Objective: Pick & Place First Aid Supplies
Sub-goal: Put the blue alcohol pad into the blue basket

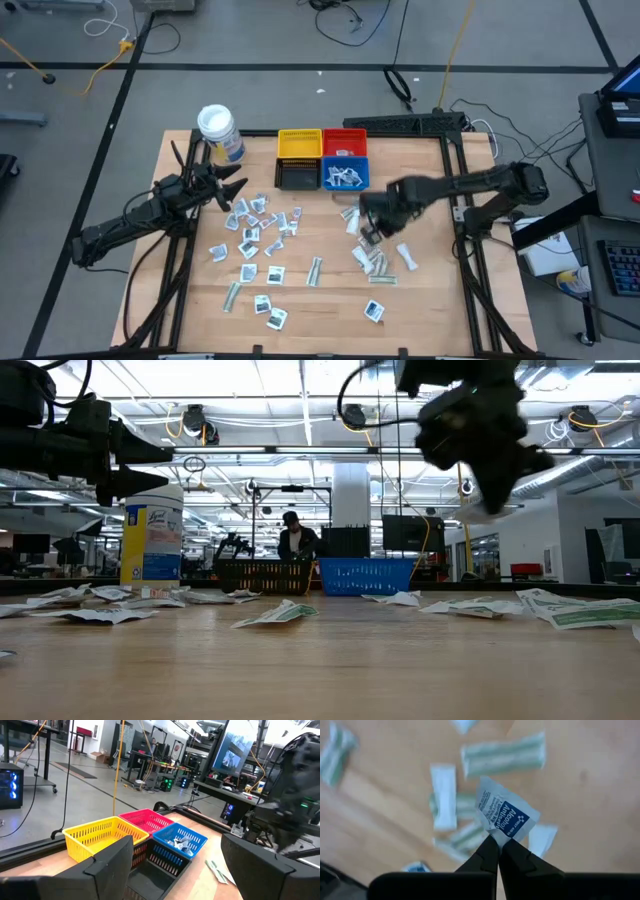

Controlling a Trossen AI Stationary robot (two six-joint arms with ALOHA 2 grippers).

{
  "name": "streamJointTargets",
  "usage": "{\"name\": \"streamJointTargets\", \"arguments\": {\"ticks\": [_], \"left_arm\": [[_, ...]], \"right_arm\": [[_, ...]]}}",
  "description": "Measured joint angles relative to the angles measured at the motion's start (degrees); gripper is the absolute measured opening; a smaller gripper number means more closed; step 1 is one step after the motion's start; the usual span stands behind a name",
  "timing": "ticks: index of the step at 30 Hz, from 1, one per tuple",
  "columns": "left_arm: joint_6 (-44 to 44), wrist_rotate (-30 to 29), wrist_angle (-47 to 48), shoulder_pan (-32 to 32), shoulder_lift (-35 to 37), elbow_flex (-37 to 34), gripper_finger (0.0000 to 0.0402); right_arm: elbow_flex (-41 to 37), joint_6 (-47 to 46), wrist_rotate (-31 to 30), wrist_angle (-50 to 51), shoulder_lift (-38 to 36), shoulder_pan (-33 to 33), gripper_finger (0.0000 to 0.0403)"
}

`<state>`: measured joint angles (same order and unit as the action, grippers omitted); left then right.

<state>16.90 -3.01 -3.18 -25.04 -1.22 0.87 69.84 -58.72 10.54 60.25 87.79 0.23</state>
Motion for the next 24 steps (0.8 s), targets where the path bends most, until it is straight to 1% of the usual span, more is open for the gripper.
{"name": "streamJointTargets", "arguments": {"ticks": [9,13,17,20,24], "left_arm": [[-0.01,0.02,0.0,0.02,0.01,0.0,0.0306],[-0.01,0.02,0.0,0.0,-0.01,-0.01,0.0306],[-0.01,0.0,0.0,0.0,0.01,-0.01,0.0306],[-0.01,0.0,0.0,0.0,-0.01,0.01,0.0306],[-0.01,0.01,0.0,0.01,0.01,0.0,0.0306]], "right_arm": [[-0.02,10.22,-0.63,0.0,0.0,-20.71,0.0],[-0.02,12.6,-1.78,0.01,0.0,-27.87,0.0],[-0.02,14.03,-1.93,0.0,0.0,-33.08,0.0],[0.04,14.7,-1.85,0.0,0.35,-35.55,0.0],[3.44,15.12,-1.74,1.61,5.56,-35.81,0.0]]}}
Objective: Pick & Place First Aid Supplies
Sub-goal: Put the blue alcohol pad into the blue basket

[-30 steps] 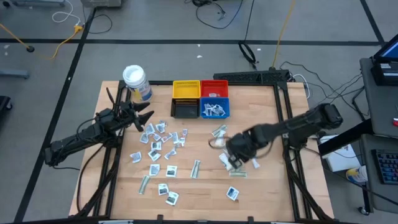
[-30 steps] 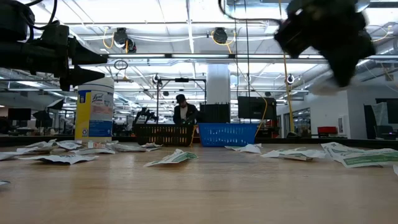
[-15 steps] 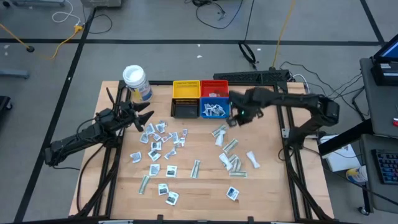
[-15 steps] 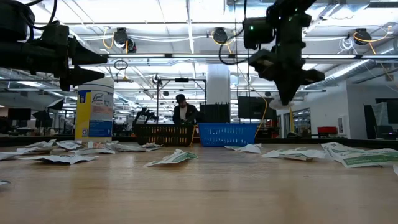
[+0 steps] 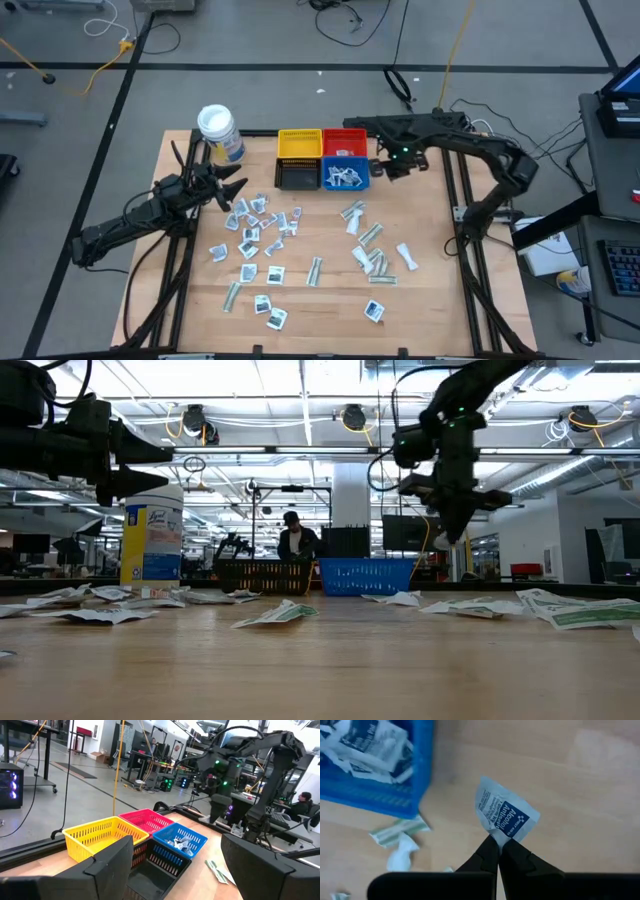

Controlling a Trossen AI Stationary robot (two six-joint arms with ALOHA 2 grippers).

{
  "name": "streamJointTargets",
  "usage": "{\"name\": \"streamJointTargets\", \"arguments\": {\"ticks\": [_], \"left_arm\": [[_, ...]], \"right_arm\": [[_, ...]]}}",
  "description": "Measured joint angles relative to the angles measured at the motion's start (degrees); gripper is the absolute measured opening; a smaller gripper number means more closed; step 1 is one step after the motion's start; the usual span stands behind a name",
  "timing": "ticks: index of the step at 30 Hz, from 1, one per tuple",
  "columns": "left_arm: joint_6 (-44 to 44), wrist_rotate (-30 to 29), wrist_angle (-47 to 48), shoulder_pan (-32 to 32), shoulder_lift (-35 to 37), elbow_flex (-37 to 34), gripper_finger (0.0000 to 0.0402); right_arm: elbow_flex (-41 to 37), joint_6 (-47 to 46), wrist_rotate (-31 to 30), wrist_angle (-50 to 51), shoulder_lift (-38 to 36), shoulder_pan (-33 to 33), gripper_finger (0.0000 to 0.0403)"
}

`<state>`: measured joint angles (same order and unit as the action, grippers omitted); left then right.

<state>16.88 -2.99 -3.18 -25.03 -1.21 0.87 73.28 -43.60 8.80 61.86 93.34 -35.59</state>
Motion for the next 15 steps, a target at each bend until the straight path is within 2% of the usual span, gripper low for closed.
{"name": "streamJointTargets", "arguments": {"ticks": [5,15], "left_arm": [[0.02,-0.01,0.0,-0.01,0.0,-0.01,0.0306],[0.01,0.01,0.0,0.0,-0.01,0.0,0.0306]], "right_arm": [[8.43,1.62,-0.19,1.98,6.59,0.24,0.0],[31.17,5.21,-2.13,7.61,21.68,4.03,0.0]]}}
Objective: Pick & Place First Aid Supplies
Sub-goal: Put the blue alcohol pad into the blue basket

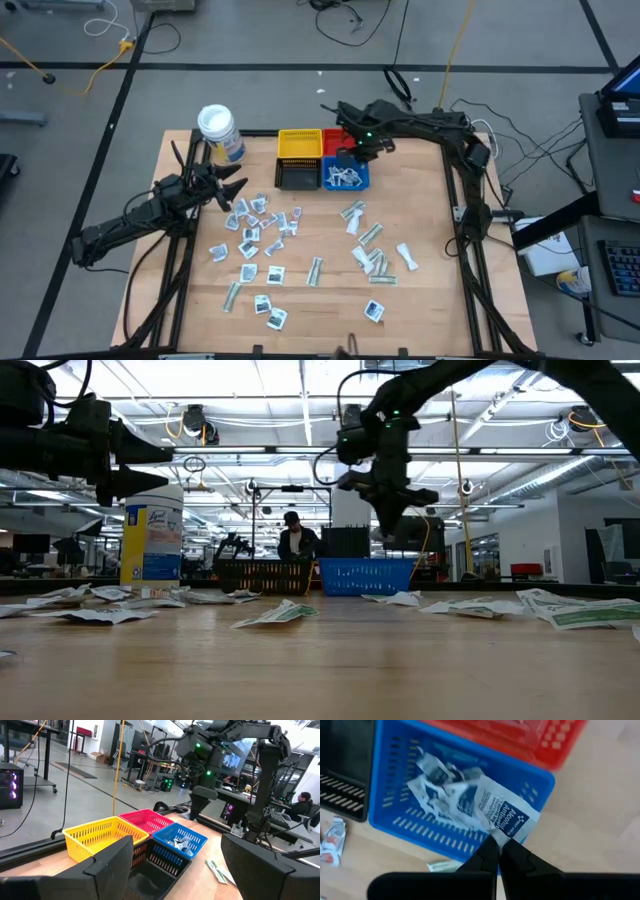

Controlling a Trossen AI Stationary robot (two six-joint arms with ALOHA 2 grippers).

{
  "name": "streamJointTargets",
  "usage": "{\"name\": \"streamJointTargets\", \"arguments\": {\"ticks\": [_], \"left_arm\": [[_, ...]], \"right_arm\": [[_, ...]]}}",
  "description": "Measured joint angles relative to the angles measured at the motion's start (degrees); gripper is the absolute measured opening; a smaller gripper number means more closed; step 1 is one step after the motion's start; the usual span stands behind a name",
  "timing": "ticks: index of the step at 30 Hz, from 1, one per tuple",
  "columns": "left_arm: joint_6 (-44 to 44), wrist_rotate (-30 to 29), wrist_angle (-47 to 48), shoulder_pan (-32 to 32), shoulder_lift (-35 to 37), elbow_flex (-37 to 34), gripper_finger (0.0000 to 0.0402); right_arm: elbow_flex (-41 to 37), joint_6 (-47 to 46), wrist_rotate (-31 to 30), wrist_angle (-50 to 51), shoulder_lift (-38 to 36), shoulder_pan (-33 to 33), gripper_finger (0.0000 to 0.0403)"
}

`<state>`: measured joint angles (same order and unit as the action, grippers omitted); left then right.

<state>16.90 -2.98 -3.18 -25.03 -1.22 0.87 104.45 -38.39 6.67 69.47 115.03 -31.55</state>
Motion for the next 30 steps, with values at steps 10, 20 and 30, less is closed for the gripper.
{"name": "streamJointTargets", "arguments": {"ticks": [10,20,30], "left_arm": [[-0.01,0.0,0.0,0.01,0.01,-0.01,0.0306],[-0.01,-0.02,0.0,-0.01,0.01,-0.01,0.0306],[0.0,-0.01,0.0,0.01,-0.01,0.0,0.0306]], "right_arm": [[6.15,0.63,-1.09,1.21,7.77,3.57,0.0],[4.67,3.19,-3.54,-2.01,7.96,5.58,0.0039],[4.67,6.49,-2.76,-1.77,7.75,5.55,0.0182]]}}
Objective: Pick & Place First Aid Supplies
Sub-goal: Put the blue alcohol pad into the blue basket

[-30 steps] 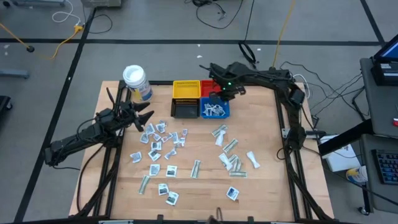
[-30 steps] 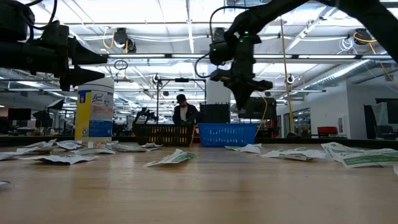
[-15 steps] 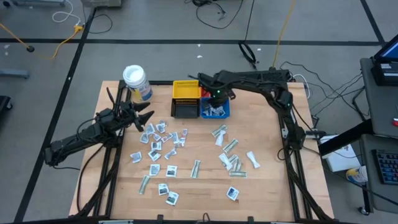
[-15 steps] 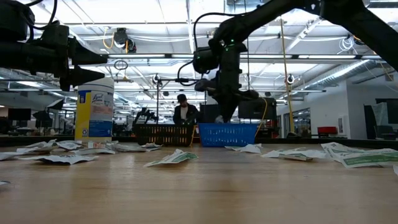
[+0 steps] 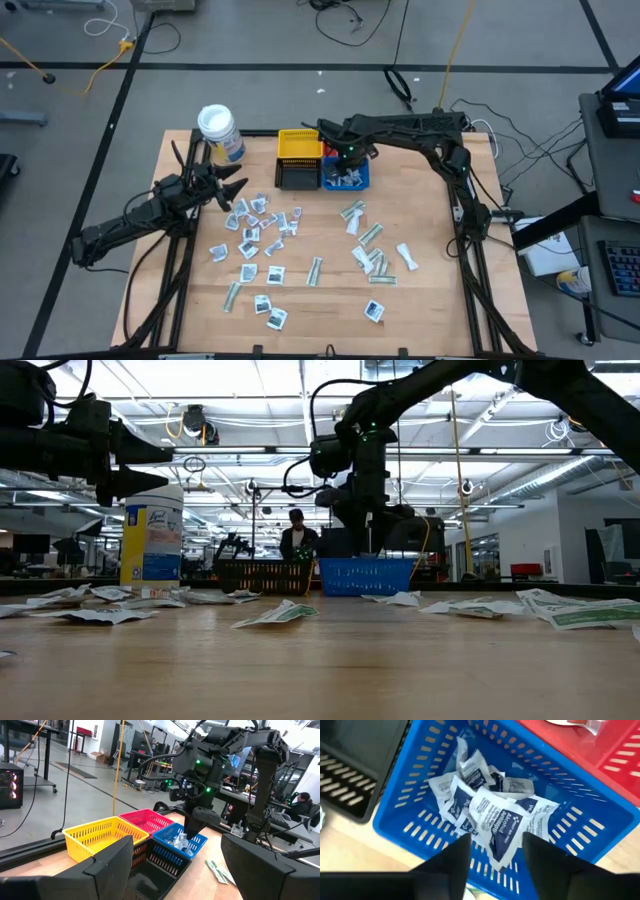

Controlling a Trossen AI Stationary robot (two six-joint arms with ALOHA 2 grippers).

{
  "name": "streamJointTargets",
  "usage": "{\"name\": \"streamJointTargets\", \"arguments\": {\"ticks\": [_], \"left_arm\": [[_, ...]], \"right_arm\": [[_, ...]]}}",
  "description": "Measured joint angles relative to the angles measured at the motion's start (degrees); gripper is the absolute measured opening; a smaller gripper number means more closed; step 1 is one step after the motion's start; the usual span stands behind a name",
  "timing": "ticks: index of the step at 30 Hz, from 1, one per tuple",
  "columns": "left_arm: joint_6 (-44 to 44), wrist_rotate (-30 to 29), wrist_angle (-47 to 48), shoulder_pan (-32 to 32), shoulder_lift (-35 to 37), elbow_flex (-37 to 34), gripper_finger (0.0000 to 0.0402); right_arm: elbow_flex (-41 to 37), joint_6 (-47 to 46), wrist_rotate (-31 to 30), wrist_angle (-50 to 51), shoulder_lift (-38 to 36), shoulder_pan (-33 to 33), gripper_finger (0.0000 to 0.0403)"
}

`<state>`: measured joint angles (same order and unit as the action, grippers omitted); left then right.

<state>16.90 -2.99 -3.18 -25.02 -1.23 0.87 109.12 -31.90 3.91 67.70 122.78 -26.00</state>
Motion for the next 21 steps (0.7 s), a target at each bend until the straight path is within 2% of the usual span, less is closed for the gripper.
{"name": "streamJointTargets", "arguments": {"ticks": [3,6,10,15,21], "left_arm": [[0.0,-0.01,0.0,-0.02,0.0,0.0,0.0306],[-0.01,0.0,0.0,0.0,0.0,-0.01,0.0306],[-0.01,-0.01,0.0,0.0,0.02,-0.01,0.0306],[0.0,-0.01,0.0,-0.02,0.01,-0.01,0.0306],[0.0,-0.01,0.0,0.0,0.01,0.01,0.0306]], "right_arm": [[0.0,4.46,0.81,-0.36,-0.94,0.01,0.0206],[0.0,13.07,0.82,0.14,-2.07,0.26,0.0219],[0.0,25.47,1.2,1.03,-3.84,1.15,0.0221],[0.0,36.33,2.17,3.19,-5.83,2.86,0.0215],[0.0,41.1,1.98,5.18,-7.54,7.24,0.0213]]}}
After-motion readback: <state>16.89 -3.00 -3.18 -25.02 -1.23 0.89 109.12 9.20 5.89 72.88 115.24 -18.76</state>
